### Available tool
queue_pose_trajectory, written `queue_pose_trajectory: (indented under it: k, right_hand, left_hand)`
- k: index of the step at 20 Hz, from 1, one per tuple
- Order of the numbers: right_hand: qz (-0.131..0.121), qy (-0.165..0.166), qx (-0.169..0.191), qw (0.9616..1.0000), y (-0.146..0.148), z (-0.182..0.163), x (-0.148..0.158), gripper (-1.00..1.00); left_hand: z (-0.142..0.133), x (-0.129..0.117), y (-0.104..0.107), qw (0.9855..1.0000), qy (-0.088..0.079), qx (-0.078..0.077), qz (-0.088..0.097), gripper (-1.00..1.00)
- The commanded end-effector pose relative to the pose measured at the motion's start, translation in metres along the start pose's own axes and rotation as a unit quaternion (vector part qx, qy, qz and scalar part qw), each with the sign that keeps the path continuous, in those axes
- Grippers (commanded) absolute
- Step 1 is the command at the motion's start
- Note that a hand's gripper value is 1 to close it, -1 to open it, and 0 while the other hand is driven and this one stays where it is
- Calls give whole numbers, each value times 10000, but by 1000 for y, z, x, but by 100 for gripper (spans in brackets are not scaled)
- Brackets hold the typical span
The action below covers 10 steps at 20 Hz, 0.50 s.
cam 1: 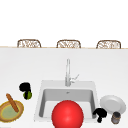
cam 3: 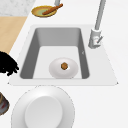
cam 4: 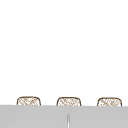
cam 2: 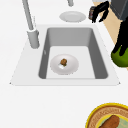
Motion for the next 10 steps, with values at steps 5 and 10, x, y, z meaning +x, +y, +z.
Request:
queue_pose_trajectory:
  k: [5, 10]
  right_hand:
    - [0, 0, 0, 10000, 0, 0, 0, 0]
    - [0, 0, 0, 10000, 0, 0, 0, 0]
  left_hand:
    - [-49, -5, 10, 10000, 84, 20, 43, 100]
    - [-82, -10, 15, 10000, 85, 20, 23, 100]
